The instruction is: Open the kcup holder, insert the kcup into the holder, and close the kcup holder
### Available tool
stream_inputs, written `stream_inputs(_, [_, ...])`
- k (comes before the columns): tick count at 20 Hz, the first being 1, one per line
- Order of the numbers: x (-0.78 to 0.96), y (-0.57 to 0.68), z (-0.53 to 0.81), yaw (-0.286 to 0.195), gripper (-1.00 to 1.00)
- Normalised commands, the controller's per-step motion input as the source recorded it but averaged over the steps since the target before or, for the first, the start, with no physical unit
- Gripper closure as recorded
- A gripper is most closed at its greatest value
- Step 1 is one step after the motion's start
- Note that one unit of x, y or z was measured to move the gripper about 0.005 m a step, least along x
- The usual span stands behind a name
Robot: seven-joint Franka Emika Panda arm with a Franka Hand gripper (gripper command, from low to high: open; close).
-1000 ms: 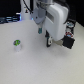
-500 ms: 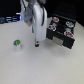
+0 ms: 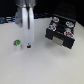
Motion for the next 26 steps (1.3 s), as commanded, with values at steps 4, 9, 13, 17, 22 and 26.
stream_inputs(4, [-0.47,-0.59,-0.35,-0.181,-1.00])
stream_inputs(9, [-0.44,-0.57,-0.45,-0.160,-1.00])
stream_inputs(13, [-0.39,-0.33,-0.40,-0.137,-1.00])
stream_inputs(17, [-0.22,-0.04,-0.18,-0.116,-1.00])
stream_inputs(22, [0.00,0.05,0.00,0.000,-1.00])
stream_inputs(26, [-0.20,0.34,0.01,-0.001,-1.00])
